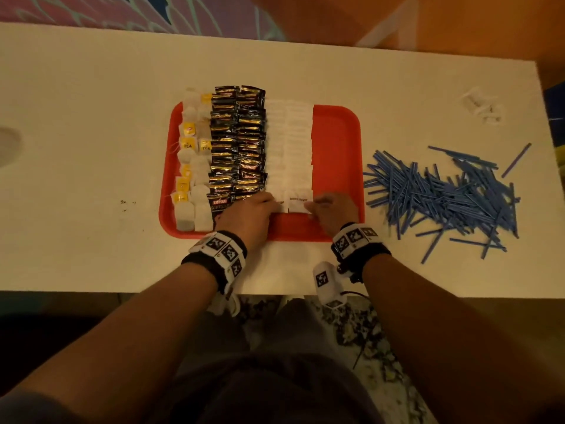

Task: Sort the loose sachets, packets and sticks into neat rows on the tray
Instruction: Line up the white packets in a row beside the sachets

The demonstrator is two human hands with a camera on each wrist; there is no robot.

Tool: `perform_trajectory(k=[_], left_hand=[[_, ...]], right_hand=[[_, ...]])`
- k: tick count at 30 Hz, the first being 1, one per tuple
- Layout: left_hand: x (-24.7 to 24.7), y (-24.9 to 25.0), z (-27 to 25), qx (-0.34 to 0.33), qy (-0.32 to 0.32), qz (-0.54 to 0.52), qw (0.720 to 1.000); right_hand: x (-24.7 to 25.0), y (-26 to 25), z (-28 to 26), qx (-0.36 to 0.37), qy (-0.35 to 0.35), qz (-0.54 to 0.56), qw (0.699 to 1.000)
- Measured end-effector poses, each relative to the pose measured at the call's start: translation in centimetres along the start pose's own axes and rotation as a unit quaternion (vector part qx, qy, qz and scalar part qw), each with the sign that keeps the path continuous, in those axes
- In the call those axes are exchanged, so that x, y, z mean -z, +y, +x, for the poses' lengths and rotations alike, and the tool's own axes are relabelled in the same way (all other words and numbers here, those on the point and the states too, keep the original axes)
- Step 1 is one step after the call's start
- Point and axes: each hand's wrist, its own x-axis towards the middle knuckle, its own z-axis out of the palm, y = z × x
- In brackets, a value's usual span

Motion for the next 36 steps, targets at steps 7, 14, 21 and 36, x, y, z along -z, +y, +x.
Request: perform_trajectory(k=[7,14,21,36], left_hand=[[-0.5,0.4,0.9,0.027,-0.079,0.068,0.994],[-0.5,0.6,0.9,0.009,-0.040,0.053,0.998],[-0.7,0.4,0.8,0.019,0.022,-0.070,0.997],[3.4,5.4,-1.0,0.214,0.071,-0.634,0.740]], right_hand=[[-1.0,-0.4,0.5,0.000,0.057,-0.066,0.996],[-1.6,-0.8,-0.6,0.152,0.075,-0.114,0.979],[-2.8,-0.7,-0.5,0.197,0.010,-0.176,0.964],[1.8,-4.9,-6.6,0.167,-0.102,0.059,0.979]])
